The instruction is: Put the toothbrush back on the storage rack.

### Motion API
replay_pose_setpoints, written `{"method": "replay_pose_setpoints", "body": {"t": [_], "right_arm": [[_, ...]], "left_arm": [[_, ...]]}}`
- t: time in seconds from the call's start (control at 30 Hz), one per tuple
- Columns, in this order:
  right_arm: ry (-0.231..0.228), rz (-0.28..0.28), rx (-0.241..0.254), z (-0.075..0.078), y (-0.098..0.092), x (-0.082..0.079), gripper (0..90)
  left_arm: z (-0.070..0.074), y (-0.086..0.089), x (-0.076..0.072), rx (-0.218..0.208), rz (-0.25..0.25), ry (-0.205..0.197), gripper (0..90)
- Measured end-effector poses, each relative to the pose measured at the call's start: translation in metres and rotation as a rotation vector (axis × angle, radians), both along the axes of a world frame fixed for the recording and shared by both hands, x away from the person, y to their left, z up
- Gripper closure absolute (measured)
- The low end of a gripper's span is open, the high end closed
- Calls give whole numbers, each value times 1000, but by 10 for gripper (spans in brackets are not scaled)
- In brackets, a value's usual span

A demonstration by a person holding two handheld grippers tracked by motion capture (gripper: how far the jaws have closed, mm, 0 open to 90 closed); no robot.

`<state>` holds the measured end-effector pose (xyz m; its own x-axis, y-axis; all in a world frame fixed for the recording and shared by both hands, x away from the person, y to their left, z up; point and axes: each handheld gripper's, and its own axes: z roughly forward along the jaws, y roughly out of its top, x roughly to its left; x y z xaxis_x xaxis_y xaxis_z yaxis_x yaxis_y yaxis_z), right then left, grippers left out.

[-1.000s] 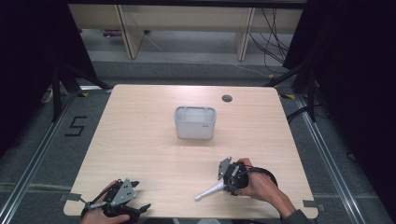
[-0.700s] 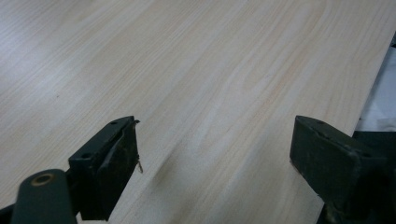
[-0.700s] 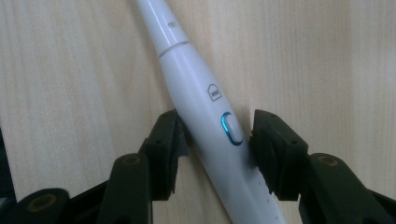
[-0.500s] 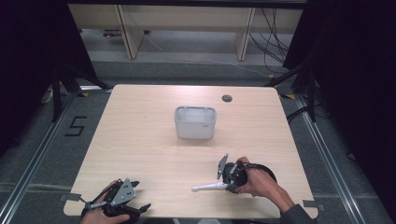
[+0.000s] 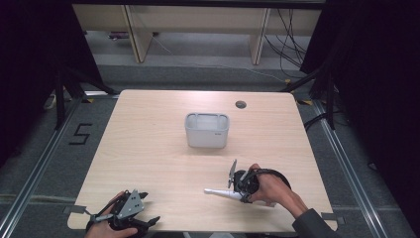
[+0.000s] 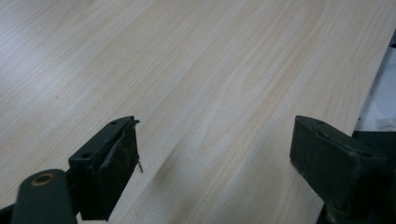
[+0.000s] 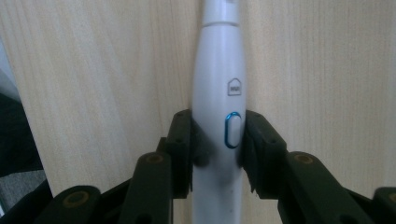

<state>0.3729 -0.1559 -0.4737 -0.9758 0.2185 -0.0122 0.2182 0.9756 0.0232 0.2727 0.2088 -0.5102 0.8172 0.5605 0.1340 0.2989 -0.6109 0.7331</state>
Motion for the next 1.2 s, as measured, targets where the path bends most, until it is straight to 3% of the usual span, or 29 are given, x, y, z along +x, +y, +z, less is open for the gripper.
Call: {"method": "replay_pose_setpoints", "body": {"t": [0.2, 0.23, 0.27, 0.3, 0.33, 0.37, 0.4, 0.47, 0.6, 0.63, 0.73, 0.77, 1.0, 1.07, 1.1, 1.13, 1.17, 1.2], "right_arm": [[-6, 38, -4, -2, 1, 2, 663], [-4, 20, -12, -1, 3, 0, 664], [-7, 56, -4, -2, 2, 2, 664], [7, 6, -17, 0, 2, -1, 665], [7, 6, -17, 0, 2, -1, 665], [-13, 52, -8, -1, 1, 1, 665], [-13, 52, -8, -1, 1, 1, 665], [-1, -2, -8, 1, 1, -3, 665], [-20, 16, 30, 4, -4, -3, 666], [-28, -17, 35, 9, -5, -5, 666], [-27, -7, 52, 12, -8, -5, 667], [-41, -29, 60, 14, -9, -6, 666], [-102, -51, 154, 32, -22, -9, 667], [-118, -61, 222, 39, -26, -9, 667], [-144, -60, 284, 46, -33, -6, 667], [-156, -99, 309, 49, -36, -7, 667], [-156, -99, 309, 49, -36, -7, 667], [-174, -104, 340, 51, -39, -6, 667]], "left_arm": [[0, 0, 0, 3, -5, -6, 148], [0, 0, 1, 5, -10, -2, 148], [0, 0, 1, 5, -10, -2, 148], [0, 0, 0, -2, -1, 6, 148], [0, 0, 0, -2, -1, 6, 148], [0, 0, 0, -2, 2, 0, 148], [0, 0, 0, -1, 2, -3, 148], [0, 0, 1, 1, -5, 1, 148], [0, 0, 0, -3, 0, 5, 148], [0, 0, 0, -2, -2, 6, 148], [0, 1, 1, 4, -5, 0, 148], [1, 1, 1, 5, -6, -1, 148], [0, 1, 1, 4, -5, 0, 148], [0, 1, 1, 4, -11, 2, 148], [0, 1, 1, 6, -7, 0, 148], [1, 1, 1, 7, -8, 1, 148], [0, 0, 1, 4, -8, -2, 148], [0, 0, 0, -3, -1, 6, 148]]}}
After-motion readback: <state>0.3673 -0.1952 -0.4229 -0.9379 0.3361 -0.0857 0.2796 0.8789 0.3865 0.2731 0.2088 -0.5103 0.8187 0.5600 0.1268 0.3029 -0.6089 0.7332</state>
